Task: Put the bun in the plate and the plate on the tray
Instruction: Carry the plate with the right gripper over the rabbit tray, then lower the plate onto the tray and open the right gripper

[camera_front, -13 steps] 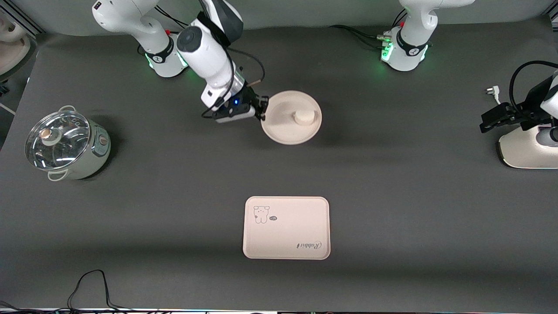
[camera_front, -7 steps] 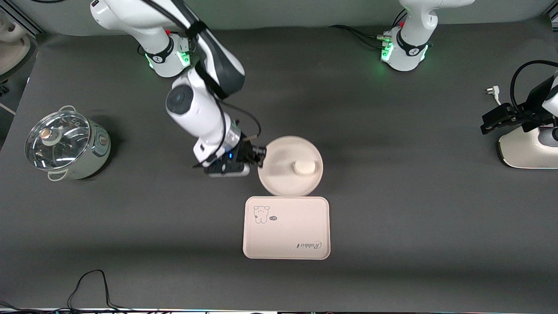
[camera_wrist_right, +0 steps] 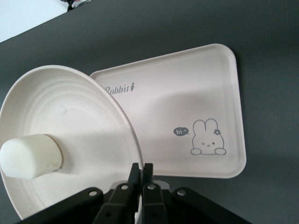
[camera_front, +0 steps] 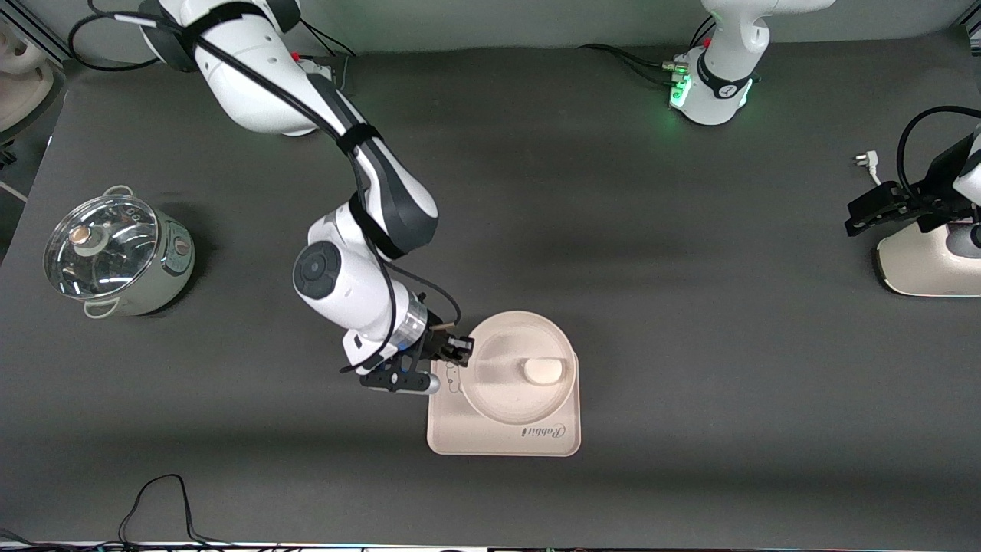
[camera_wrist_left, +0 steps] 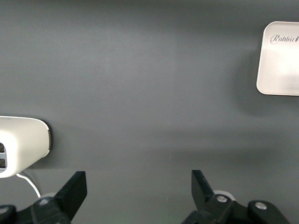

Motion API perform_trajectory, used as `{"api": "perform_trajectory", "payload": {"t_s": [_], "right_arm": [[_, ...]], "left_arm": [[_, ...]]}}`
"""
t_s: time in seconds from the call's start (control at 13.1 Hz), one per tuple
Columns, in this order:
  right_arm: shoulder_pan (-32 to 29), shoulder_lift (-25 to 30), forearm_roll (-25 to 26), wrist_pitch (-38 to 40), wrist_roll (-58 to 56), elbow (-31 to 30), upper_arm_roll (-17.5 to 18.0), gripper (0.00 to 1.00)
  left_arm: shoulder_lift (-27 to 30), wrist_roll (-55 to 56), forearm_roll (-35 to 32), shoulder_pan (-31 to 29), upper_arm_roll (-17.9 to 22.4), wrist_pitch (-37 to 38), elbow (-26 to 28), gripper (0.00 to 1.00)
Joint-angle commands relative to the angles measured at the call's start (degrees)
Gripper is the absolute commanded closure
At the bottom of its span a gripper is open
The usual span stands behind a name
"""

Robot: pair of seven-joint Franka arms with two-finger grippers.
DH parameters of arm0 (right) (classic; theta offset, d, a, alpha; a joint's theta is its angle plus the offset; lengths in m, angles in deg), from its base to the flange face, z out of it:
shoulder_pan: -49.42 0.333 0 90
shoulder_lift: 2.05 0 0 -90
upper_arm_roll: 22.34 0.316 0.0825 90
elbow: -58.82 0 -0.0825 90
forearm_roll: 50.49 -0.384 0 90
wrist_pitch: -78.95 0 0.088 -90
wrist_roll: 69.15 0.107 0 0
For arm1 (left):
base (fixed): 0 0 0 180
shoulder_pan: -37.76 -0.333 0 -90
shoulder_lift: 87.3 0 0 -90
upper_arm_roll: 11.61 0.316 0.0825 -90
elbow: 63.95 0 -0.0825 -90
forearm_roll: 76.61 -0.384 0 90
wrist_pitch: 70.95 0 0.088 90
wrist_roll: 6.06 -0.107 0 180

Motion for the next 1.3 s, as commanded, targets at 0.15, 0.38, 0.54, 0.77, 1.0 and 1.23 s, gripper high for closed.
{"api": "perform_trajectory", "payload": {"t_s": [0.15,0.38,0.54,0.77,1.0,1.23], "right_arm": [[-1.31,-9.28,-1.62,-5.53,-3.82,5.33,0.66,1.00],[-1.67,-13.32,-1.98,-10.20,-3.91,5.33,1.36,1.00],[-1.76,-14.30,-1.98,-11.34,-3.91,5.33,1.36,1.00],[-1.76,-15.61,-1.97,-12.66,-3.91,5.33,1.45,1.00],[-1.84,-15.62,-2.24,-12.67,-3.91,5.33,1.36,0.12],[-1.93,-12.21,-2.42,-10.13,-3.39,4.72,1.36,0.00]], "left_arm": [[0.06,-0.90,0.05,0.44,0.39,-1.10,-0.38,0.00],[0.14,-0.90,0.32,0.44,0.31,-1.19,-0.38,0.00],[0.06,-0.90,0.32,0.52,0.31,-1.19,-0.38,0.00],[0.06,-0.90,0.23,0.52,0.31,-1.19,-0.38,0.00],[0.06,-0.90,0.23,0.52,0.31,-1.28,-0.38,0.00],[-0.03,-0.90,0.23,0.44,0.31,-1.28,-0.38,0.00]]}}
